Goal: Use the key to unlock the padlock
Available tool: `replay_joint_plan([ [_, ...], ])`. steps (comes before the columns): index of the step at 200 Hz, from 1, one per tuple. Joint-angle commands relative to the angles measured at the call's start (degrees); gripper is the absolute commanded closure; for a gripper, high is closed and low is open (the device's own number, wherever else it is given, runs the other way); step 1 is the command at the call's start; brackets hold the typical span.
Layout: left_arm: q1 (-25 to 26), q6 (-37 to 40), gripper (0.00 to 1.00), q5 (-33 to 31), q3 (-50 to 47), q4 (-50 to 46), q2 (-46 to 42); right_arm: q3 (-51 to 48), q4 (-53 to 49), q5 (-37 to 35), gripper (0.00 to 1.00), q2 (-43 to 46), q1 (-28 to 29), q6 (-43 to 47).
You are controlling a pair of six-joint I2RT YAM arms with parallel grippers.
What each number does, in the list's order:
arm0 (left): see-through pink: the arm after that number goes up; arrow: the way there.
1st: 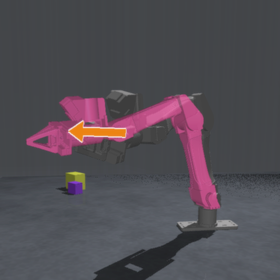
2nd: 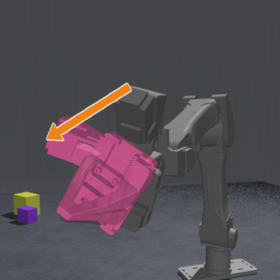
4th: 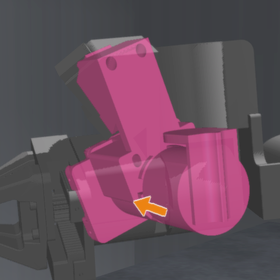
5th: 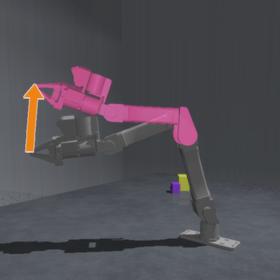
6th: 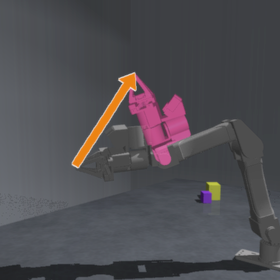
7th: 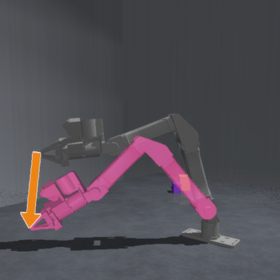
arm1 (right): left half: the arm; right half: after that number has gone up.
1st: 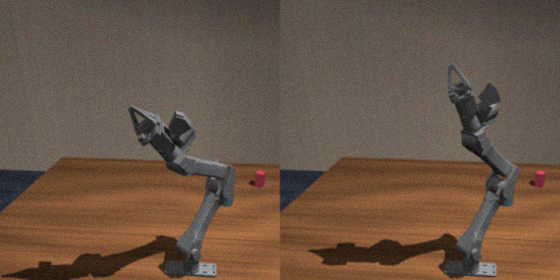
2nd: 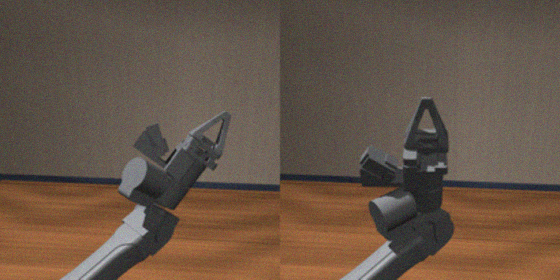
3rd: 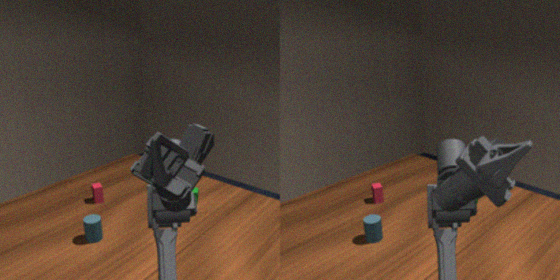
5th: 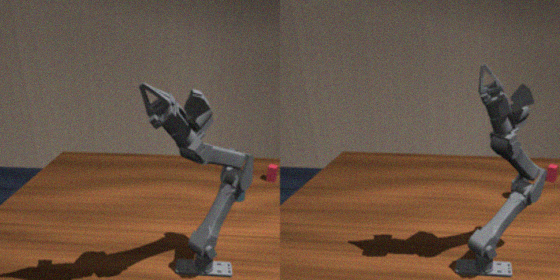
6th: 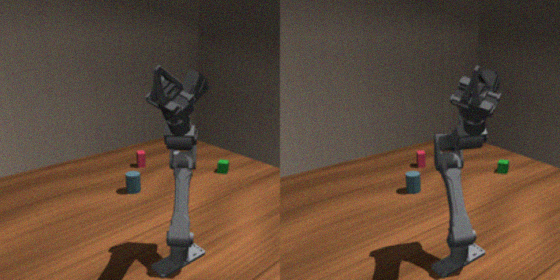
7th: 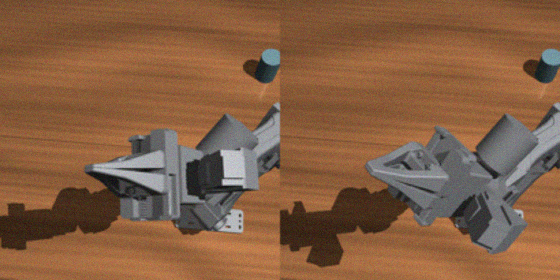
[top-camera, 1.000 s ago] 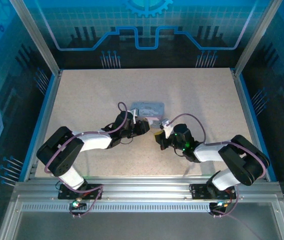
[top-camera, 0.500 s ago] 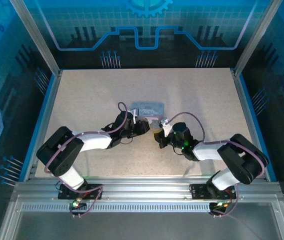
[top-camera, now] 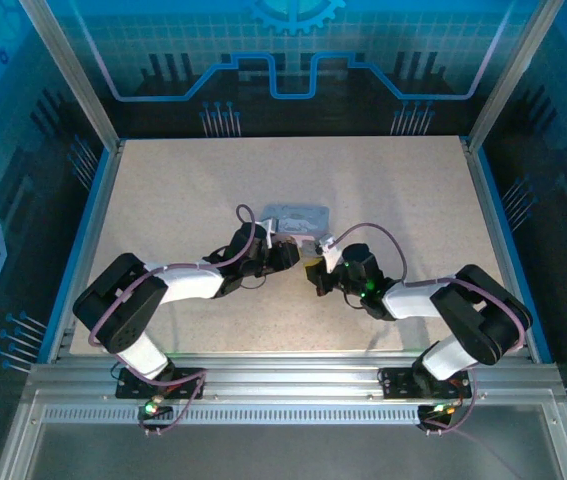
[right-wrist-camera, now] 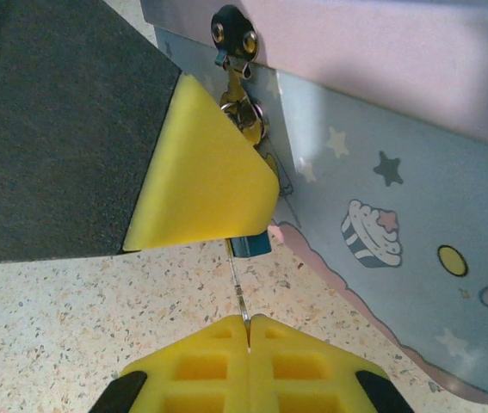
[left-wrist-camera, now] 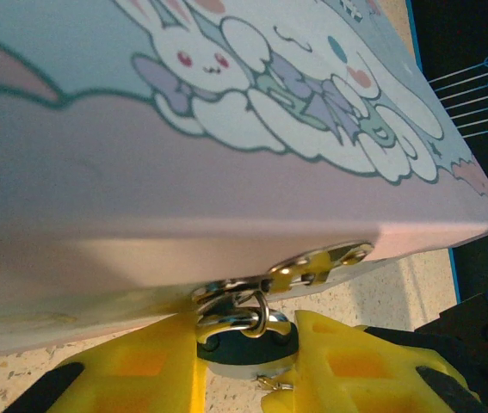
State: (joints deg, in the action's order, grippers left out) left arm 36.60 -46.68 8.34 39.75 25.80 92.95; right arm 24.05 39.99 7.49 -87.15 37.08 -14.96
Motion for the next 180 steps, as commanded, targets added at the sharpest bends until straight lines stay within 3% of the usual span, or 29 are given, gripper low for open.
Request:
replay_joint_plan([
  [1,0.42,-0.24,0.72,-0.43,1.53,2.68,-2.73,-1.11,1.14,-1.14,1.00,-0.56,0.62,-0.46],
  [180,0.48,-0.37,0.73,0.01,1.41,2.67,-2.77,0.63,2.44,0.20,1.00,0.33,-0.19,-0.08],
])
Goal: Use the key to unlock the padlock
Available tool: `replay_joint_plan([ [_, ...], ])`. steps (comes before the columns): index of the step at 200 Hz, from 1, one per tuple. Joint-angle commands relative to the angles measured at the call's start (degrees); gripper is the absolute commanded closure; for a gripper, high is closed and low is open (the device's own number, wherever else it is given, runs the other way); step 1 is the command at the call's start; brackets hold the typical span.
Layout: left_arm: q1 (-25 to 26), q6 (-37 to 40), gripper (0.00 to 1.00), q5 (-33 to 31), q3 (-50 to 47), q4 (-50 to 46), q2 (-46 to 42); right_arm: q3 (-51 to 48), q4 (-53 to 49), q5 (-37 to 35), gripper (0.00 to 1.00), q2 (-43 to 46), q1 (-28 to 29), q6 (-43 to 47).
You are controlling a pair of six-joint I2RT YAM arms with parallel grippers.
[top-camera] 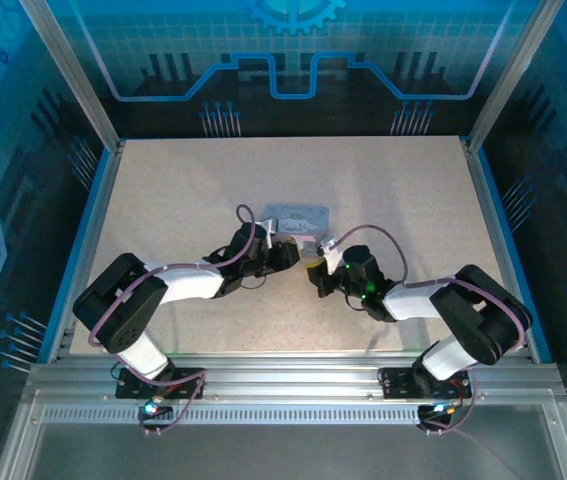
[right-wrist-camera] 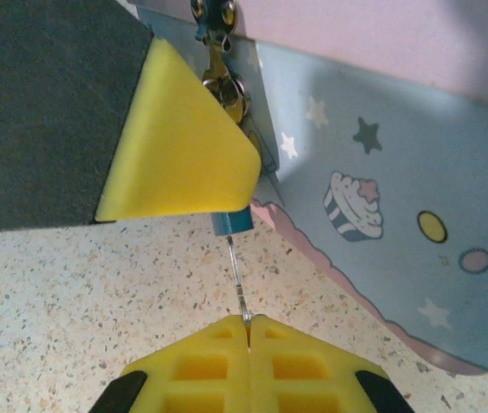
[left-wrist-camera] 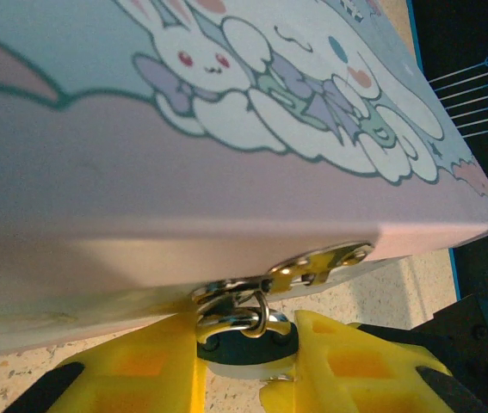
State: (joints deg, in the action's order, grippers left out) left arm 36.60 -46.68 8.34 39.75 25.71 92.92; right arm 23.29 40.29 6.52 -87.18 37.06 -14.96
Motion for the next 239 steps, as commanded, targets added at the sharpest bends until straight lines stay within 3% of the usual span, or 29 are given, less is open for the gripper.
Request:
replay_joint_plan([
  [1,0.49,-0.36,0.73,0.01,1.40,2.76,-2.75,1.40,2.19,1.19,1.00,0.35,-0.20,-0.07],
  [153,0.88,-1.85,0.73,1.58,2.18,2.92,-2.79,4.54,8.36,3.28,1.00,-5.53,-0.61,0.89],
  [239,0.95,1.33,0.73,0.12,2.61,-0.43,-2.09,4.93,8.40,6.71,1.00,-3.89,-2.93,1.27],
])
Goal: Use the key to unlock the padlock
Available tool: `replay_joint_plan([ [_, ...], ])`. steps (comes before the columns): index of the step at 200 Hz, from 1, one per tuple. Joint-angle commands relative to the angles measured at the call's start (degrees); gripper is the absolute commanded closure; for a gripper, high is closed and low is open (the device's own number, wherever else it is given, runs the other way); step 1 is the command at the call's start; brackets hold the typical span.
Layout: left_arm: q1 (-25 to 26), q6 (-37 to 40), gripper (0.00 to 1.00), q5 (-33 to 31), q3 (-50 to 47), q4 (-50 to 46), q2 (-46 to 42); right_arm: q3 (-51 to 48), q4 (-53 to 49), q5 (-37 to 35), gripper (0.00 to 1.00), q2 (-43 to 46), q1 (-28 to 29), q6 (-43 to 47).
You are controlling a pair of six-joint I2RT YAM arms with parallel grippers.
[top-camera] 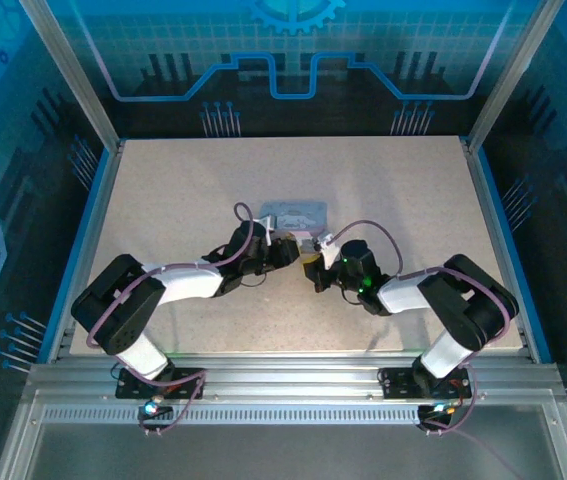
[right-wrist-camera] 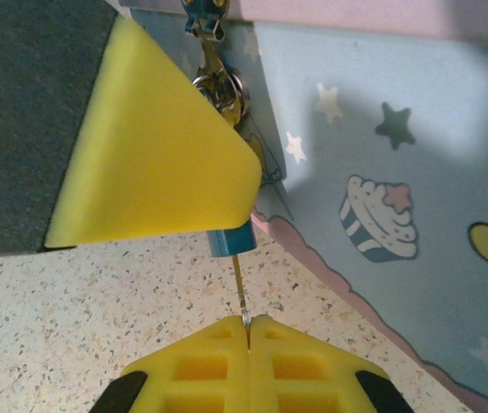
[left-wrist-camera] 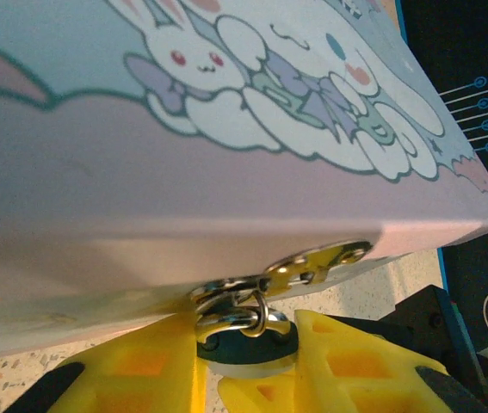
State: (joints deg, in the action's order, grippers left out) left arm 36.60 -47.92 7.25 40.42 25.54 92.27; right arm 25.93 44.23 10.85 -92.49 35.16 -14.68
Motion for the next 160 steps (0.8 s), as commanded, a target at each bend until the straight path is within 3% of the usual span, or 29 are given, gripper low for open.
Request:
replay_joint_plan([
  [1,0.94,2.62,0.73,1.16,1.94,-0.29,-1.46,2.28,4.42,2.45,1.00,1.42,-1.04,1.02],
  [83,0.94,3.81,0.73,1.25,2.81,-0.79,-0.10,1.91,1.96,4.26,1.00,2.32,-2.38,1.14],
  [160,1.16,1.82,0.73,2.83,2.85,1.33,2.22,4.51,5.68,5.45,1.00,-0.44,-2.47,-0.46],
])
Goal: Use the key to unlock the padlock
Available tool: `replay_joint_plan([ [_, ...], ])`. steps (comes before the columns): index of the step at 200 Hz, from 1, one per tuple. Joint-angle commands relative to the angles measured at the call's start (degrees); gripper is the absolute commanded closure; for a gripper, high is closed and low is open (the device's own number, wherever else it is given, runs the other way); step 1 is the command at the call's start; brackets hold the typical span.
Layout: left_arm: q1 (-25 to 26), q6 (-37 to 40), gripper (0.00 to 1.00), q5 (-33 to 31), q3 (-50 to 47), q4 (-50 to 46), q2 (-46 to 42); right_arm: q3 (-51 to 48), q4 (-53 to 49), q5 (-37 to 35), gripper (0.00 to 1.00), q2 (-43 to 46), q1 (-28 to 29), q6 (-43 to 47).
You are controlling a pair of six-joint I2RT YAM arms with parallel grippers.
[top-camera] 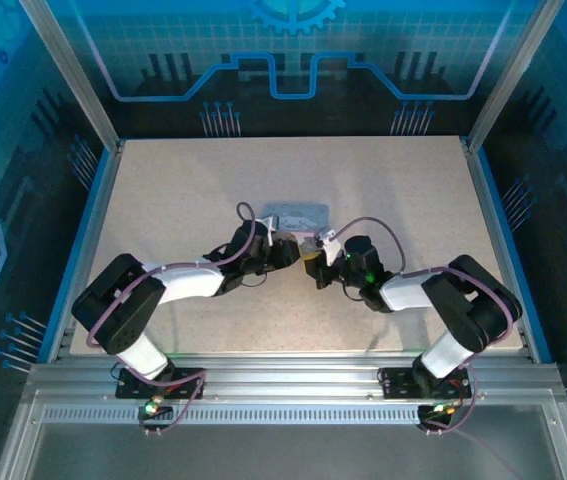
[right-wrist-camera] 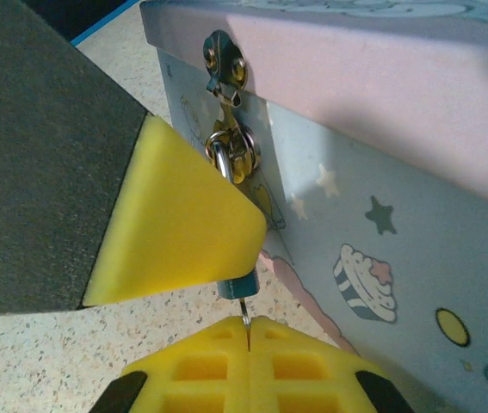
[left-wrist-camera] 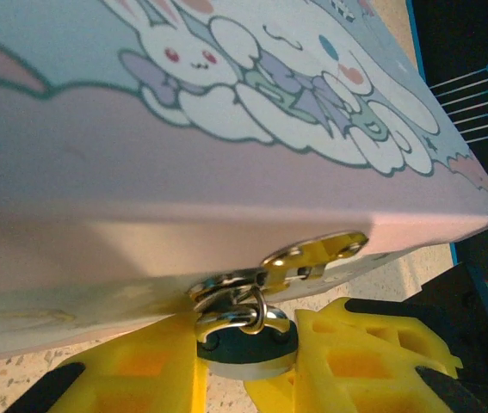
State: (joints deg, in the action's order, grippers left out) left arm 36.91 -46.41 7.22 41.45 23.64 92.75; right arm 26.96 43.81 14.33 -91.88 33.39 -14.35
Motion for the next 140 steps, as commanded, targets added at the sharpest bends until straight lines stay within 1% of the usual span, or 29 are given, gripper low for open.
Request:
replay_joint_plan([
  [1,0.83,0.25,0.73,2.87,1.81,3.33,1.78,3.51,6.14,2.00,1.00,-1.12,-0.70,-0.87],
  [62,0.88,-0.45,0.73,2.80,2.00,5.54,6.20,1.41,8.99,-0.89,1.00,-4.73,-0.13,-3.94],
  [93,0.87,-0.46,0.72,2.50,2.16,6.22,8.24,0.46,7.66,-3.80,1.00,-5.75,0.23,-6.73],
  [114,0.88,-0.54,0.67,2.28,1.88,6.90,9.14,-0.15,7.44,-5.05,1.00,-6.01,0.80,-8.51],
  [131,0.89,-0.30,0.59,1.75,1.40,6.84,9.19,-0.50,6.91,-5.92,1.00,-6.19,1.28,-9.90],
  [140,0.83,-0.05,0.57,1.57,1.20,6.80,9.09,-0.51,6.64,-6.02,1.00,-6.30,1.55,-10.42],
])
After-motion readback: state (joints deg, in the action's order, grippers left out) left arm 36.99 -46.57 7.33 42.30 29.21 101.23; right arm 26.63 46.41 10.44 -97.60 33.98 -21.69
